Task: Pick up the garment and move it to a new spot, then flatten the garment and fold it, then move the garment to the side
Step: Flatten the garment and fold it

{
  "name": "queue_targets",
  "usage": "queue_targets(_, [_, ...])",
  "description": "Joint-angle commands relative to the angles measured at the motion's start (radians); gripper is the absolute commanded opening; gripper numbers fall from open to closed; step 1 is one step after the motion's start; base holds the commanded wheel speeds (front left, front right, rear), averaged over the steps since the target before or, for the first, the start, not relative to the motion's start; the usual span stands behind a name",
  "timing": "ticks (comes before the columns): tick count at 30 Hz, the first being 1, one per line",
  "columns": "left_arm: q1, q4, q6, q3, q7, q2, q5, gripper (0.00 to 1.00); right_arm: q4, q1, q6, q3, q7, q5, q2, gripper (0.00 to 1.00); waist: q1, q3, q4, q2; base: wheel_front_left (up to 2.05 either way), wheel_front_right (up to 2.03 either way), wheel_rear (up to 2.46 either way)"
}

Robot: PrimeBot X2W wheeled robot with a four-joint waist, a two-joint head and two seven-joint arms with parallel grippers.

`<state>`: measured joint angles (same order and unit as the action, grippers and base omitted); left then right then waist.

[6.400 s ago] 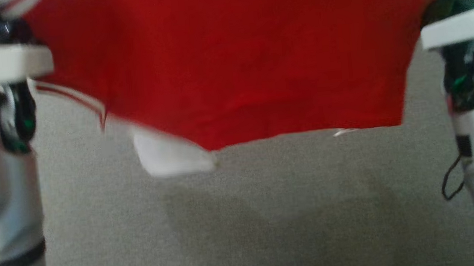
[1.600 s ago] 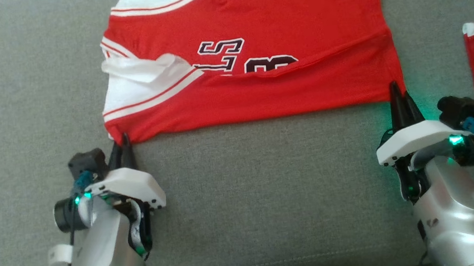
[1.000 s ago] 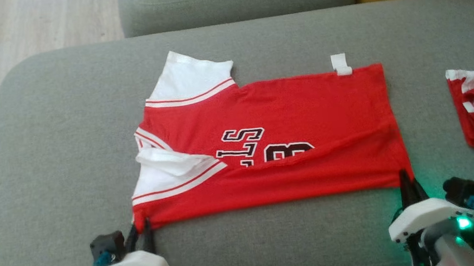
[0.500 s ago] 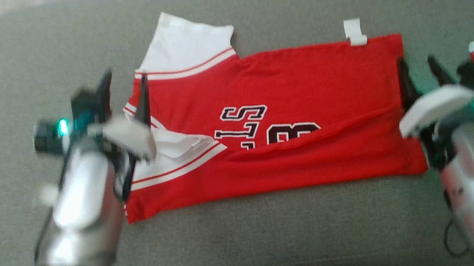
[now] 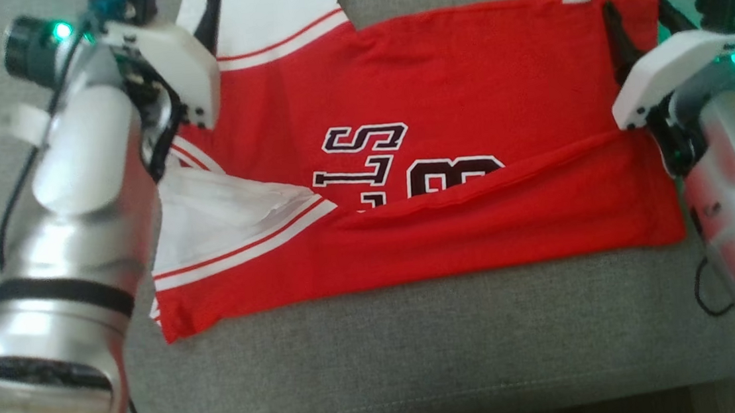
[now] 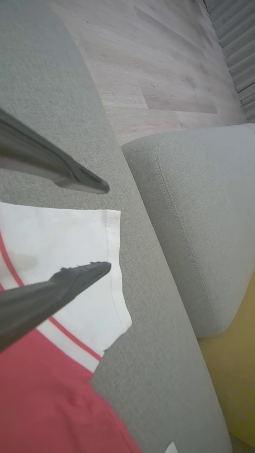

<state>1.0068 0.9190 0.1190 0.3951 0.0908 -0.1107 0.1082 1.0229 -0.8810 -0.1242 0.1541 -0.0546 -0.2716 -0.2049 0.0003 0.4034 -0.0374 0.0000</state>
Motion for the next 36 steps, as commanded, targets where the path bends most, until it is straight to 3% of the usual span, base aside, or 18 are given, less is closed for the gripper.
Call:
queue_targets(1, [0.077,-0.004,0.005,-0.009,-0.005,-0.050,0.007,1.00,-0.011,-0.045,-0.007,0.030,-0.021,0.001,0.002,0.67,-0.0003,0.036,-0.012,0.0000,0.00,0.00,0.00])
queue_targets(4, [0.125,0.035,0.009,0.012,-0.022,-0.061,0.018,1.00,0.004,-0.078,-0.007,0.049,-0.051,-0.014,0.017,0.00,-0.0003,0.061,-0.025,0.0000,0.00,0.00,0.00])
queue_targets(12, [0.239,0.124,0.011,0.121,-0.092,-0.116,0.107,1.00,0.020,-0.148,-0.007,0.126,-0.133,-0.054,0.052,0.00,-0.0003,0.140,-0.089,0.0000,0.00,0.00,0.00])
queue_targets(18, [0.303,0.170,0.012,0.150,-0.111,-0.166,0.120,1.00,0.023,-0.174,-0.007,0.174,-0.153,-0.075,0.065,0.00,-0.0003,0.178,-0.125,0.0000,0.00,0.00,0.00])
queue_targets(23, [0.331,0.219,0.012,0.154,-0.141,-0.162,0.151,1.00,0.021,-0.192,-0.007,0.205,-0.167,-0.119,0.072,0.00,-0.0003,0.201,-0.147,0.0000,0.00,0.00,0.00])
queue_targets(24, [0.333,0.224,0.012,0.162,-0.144,-0.160,0.157,0.55,0.022,-0.194,-0.007,0.211,-0.169,-0.127,0.071,0.00,-0.0003,0.202,-0.149,0.0000,0.00,0.00,0.00])
queue_targets(25, [0.336,0.226,0.012,0.170,-0.140,-0.159,0.158,0.00,0.023,-0.196,-0.007,0.216,-0.170,-0.136,0.071,0.00,-0.0003,0.204,-0.150,0.0000,0.00,0.00,0.00])
queue_targets(31, [0.359,0.220,0.009,0.214,-0.066,-0.158,0.144,0.00,0.034,-0.216,-0.007,0.228,-0.187,-0.167,0.050,0.00,-0.0003,0.191,-0.127,0.0000,0.00,0.00,0.00])
queue_targets(36, [0.400,0.191,-0.081,0.238,0.074,-0.157,0.099,0.00,0.068,-0.242,-0.007,0.216,-0.201,-0.144,0.027,0.00,-0.0003,0.162,-0.088,0.0000,0.00,0.00,0.00])
